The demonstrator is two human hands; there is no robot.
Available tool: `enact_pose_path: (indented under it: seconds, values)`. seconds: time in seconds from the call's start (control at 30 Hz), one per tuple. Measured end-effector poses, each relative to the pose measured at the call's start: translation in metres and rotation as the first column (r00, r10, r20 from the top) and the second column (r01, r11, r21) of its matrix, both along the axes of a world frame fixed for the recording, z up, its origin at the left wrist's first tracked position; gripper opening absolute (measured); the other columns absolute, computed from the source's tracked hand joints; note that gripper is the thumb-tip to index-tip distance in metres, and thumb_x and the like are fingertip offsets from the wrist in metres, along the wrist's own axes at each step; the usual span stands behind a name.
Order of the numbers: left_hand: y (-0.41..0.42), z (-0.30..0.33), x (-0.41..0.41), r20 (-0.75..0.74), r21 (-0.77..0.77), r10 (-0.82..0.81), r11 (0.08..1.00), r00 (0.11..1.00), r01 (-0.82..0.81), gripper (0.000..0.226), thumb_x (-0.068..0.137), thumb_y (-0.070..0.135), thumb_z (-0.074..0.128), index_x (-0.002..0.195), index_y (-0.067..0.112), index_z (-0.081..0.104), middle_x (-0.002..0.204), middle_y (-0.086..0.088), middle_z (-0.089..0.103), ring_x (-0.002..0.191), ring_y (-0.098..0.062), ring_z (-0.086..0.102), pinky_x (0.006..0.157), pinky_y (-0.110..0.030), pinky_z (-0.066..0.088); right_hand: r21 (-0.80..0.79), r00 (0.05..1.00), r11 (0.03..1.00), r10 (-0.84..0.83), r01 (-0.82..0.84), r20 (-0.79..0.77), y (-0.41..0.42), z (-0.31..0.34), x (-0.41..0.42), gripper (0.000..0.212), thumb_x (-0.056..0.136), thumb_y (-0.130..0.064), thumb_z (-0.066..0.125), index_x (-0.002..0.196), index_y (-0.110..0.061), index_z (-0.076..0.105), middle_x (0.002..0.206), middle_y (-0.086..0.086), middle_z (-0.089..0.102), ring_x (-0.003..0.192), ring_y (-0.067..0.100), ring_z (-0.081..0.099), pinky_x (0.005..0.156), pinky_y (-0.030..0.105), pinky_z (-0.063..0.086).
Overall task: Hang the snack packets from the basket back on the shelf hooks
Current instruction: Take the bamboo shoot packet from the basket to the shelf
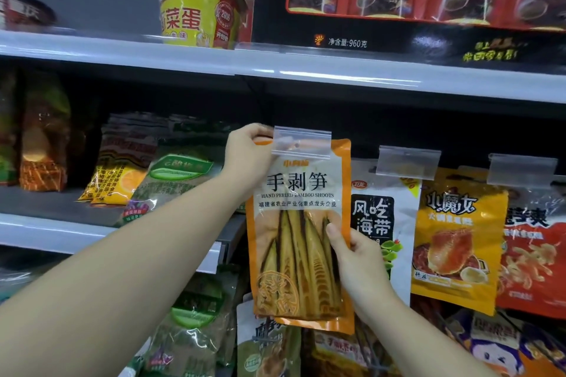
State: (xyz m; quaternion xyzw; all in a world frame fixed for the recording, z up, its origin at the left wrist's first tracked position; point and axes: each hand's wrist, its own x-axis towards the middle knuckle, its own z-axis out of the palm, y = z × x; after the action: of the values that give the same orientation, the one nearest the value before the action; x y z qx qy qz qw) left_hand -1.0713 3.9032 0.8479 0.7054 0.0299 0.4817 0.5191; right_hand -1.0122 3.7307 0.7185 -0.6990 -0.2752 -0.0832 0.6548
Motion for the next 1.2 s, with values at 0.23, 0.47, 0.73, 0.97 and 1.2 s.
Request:
enact_pose_path:
  seconds: [0.23,0.47,0.73,0.97,1.2]
  values:
    - [-0.001,0.002,0.013,-0.021,0.047,0.005,0.999,1.0,-0.004,0.025,0.072,0.026,0.082,0.089,0.017,0.066,0.083,-0.002,0.07,0.076,-0.018,0.068,0.06,-0.027,0.052,0.015,0.997,1.0,0.008,-0.007,-0.08,0.003,0.001,0.004,0.038,0.092,-0.041,0.055,0.083,-0.009,0.072,0.086,0.015,0.073,0.086,0.034,0.069,0.085,0.055,0.053]
    - [0.004,-0.011,0.015,0.025,0.05,-0.066,0.997,0.998,0.065,0.021,0.072,0.034,0.082,0.075,0.026,0.063,0.081,-0.003,0.07,0.078,-0.023,0.07,0.067,-0.036,0.058,0.029,0.995,1.0,-0.006,0.009,-0.103,0.005,-0.008,0.002,0.041,0.091,-0.045,0.056,0.087,-0.007,0.07,0.092,0.022,0.069,0.092,0.04,0.065,0.088,0.058,0.05]
    - [0.006,-0.011,0.008,0.048,0.08,-0.093,0.993,0.995,0.089,0.019,0.073,0.032,0.081,0.073,0.026,0.063,0.076,-0.002,0.071,0.077,-0.024,0.072,0.07,-0.039,0.06,0.062,0.995,0.997,0.045,-0.04,-0.093,0.009,-0.012,-0.003,0.065,0.075,-0.066,0.057,0.084,-0.003,0.066,0.085,0.029,0.062,0.069,0.028,0.057,0.071,0.043,0.049]
    - [0.006,-0.008,0.013,0.006,0.191,-0.085,0.978,0.996,0.082,0.014,0.083,0.03,0.072,0.095,0.025,0.067,0.09,0.006,0.071,0.084,-0.009,0.068,0.073,-0.03,0.056,0.08,0.988,0.996,0.059,-0.048,-0.144,0.011,-0.011,0.003,0.034,0.092,-0.042,0.056,0.085,-0.013,0.073,0.093,0.018,0.072,0.094,0.039,0.066,0.09,0.058,0.05]
    - [0.007,-0.014,0.009,-0.02,0.257,-0.162,0.953,0.987,0.162,0.011,0.09,0.024,0.064,0.089,0.034,0.068,0.089,0.015,0.068,0.078,0.007,0.065,0.066,-0.012,0.053,0.104,0.983,0.994,0.054,-0.036,-0.174,0.006,-0.013,0.006,0.03,0.092,-0.036,0.058,0.083,-0.014,0.076,0.09,0.013,0.074,0.093,0.035,0.068,0.09,0.055,0.051]
